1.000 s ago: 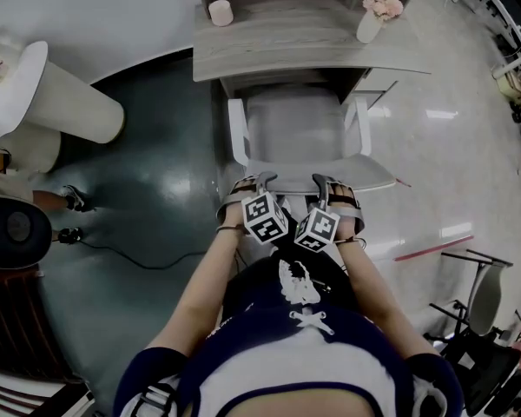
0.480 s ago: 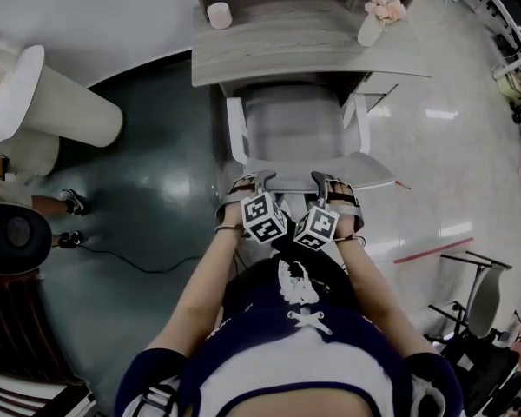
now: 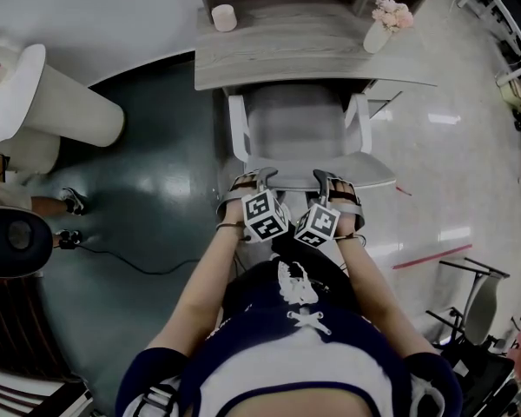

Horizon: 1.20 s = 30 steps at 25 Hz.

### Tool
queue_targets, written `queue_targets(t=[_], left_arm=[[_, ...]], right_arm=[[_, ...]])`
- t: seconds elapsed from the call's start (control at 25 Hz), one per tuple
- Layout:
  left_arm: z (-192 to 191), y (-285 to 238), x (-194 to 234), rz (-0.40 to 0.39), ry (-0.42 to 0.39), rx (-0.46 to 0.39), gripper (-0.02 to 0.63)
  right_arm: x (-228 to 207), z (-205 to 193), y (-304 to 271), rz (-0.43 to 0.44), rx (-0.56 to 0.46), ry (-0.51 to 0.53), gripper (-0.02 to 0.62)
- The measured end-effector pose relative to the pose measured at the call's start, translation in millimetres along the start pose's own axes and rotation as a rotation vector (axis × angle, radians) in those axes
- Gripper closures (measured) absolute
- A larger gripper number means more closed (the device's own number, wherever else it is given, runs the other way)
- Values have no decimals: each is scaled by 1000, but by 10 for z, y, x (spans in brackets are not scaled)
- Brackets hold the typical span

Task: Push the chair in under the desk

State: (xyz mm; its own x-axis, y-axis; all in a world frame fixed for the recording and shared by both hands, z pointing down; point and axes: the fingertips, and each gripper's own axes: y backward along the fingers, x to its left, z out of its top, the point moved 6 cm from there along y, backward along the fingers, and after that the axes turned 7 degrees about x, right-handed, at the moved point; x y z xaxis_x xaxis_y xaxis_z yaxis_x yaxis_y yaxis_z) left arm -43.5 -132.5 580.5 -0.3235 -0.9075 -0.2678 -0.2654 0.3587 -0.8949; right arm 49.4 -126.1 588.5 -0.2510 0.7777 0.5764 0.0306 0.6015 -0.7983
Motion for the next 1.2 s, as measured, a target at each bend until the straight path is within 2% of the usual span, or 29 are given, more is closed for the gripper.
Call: queue_targets(t=[1.2], left_arm=[[78,-135,394,-2,9,7,380]], right_arm=[[-328,100,-258,-14,-10,16,405]])
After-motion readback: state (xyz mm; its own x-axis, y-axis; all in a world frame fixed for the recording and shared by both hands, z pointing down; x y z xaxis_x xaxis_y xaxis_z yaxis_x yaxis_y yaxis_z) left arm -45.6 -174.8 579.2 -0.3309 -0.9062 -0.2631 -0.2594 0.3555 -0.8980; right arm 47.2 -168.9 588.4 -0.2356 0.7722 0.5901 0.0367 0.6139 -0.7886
